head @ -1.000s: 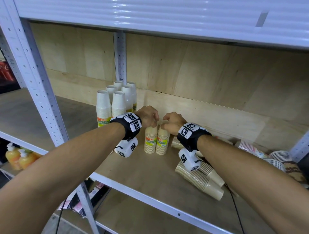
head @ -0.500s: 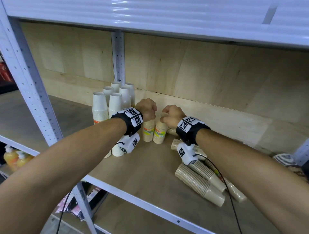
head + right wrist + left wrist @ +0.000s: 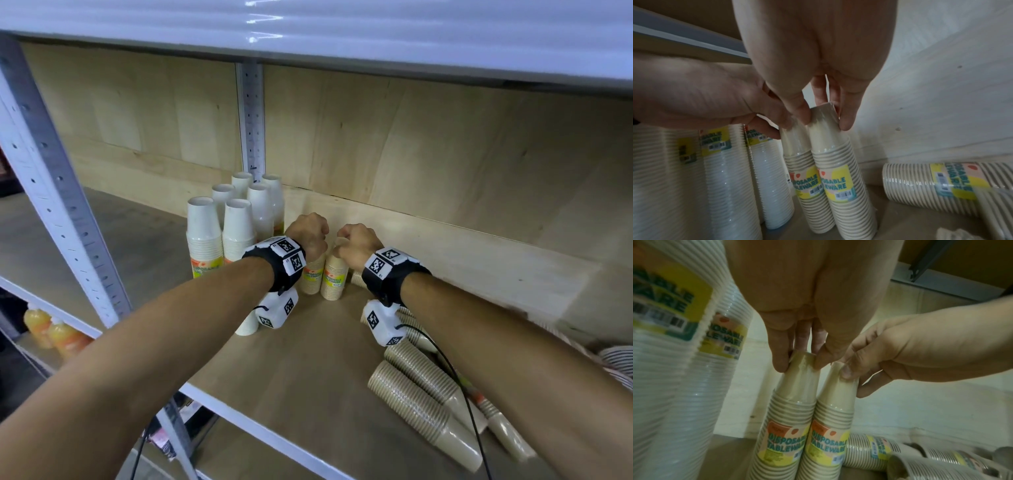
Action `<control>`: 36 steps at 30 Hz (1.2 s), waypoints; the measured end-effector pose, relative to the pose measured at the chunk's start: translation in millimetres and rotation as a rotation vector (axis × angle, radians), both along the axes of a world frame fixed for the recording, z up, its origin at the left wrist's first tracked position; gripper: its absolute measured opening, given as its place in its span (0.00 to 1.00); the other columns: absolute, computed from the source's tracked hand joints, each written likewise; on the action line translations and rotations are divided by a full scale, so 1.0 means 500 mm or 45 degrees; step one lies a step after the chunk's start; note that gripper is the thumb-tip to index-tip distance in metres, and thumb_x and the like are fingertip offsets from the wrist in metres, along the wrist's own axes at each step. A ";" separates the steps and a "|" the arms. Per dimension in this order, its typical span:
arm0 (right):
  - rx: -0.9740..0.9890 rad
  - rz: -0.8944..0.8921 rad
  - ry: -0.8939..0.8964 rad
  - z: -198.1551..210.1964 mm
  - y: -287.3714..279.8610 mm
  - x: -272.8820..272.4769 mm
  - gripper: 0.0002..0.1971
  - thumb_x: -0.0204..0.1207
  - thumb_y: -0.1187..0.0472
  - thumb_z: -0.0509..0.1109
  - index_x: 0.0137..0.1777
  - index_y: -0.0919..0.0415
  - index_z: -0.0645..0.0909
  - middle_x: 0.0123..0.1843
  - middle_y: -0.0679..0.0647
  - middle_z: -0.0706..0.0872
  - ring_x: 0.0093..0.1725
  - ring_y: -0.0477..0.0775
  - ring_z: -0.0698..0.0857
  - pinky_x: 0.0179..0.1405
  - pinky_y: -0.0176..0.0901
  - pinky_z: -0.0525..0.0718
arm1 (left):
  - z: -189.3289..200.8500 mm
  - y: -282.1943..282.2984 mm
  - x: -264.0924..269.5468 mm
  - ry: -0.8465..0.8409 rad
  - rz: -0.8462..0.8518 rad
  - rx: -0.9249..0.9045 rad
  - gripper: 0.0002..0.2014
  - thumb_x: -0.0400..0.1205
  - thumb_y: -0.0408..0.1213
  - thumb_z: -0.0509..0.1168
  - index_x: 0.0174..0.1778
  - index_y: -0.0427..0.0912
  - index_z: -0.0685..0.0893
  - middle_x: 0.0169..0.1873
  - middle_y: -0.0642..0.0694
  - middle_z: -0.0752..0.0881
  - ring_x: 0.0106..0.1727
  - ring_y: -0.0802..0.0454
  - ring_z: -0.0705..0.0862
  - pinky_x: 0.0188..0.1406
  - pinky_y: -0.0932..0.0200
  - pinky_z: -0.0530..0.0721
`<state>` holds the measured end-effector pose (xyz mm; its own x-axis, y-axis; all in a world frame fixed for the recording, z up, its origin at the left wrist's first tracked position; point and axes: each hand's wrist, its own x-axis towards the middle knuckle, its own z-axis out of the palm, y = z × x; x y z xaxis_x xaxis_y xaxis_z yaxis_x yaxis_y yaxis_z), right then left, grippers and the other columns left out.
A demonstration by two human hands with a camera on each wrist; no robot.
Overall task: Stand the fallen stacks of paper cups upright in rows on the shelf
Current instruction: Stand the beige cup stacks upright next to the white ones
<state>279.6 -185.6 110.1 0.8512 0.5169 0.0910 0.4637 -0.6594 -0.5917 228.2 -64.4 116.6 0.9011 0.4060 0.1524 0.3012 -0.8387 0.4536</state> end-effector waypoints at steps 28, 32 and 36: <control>-0.097 -0.040 0.042 0.028 -0.164 -0.022 0.21 0.71 0.57 0.78 0.64 0.52 0.81 0.56 0.52 0.87 0.53 0.53 0.86 0.50 0.43 0.83 | 0.075 -0.100 -0.035 -0.097 -0.337 -0.013 0.16 0.80 0.40 0.69 0.65 0.45 0.85 0.60 0.44 0.85 0.61 0.48 0.83 0.57 0.59 0.80; -0.177 -0.103 0.083 0.018 -0.248 -0.043 0.21 0.68 0.56 0.80 0.61 0.51 0.82 0.56 0.52 0.86 0.53 0.53 0.86 0.49 0.45 0.85 | 0.085 -0.169 -0.055 -0.059 -0.522 -0.042 0.14 0.80 0.40 0.71 0.62 0.46 0.87 0.53 0.46 0.87 0.56 0.50 0.85 0.51 0.64 0.76; -0.252 -0.162 0.086 0.003 -0.326 -0.070 0.22 0.68 0.56 0.80 0.62 0.52 0.83 0.59 0.51 0.85 0.55 0.52 0.84 0.52 0.44 0.83 | 0.074 -0.232 -0.080 0.055 -0.683 -0.075 0.15 0.78 0.41 0.74 0.60 0.48 0.88 0.51 0.49 0.86 0.54 0.53 0.85 0.50 0.64 0.78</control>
<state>244.4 -348.7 111.4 0.9114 0.4070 -0.0608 0.3329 -0.8162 -0.4722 187.9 -180.2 153.4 0.9892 -0.1060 0.1016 -0.1429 -0.8535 0.5012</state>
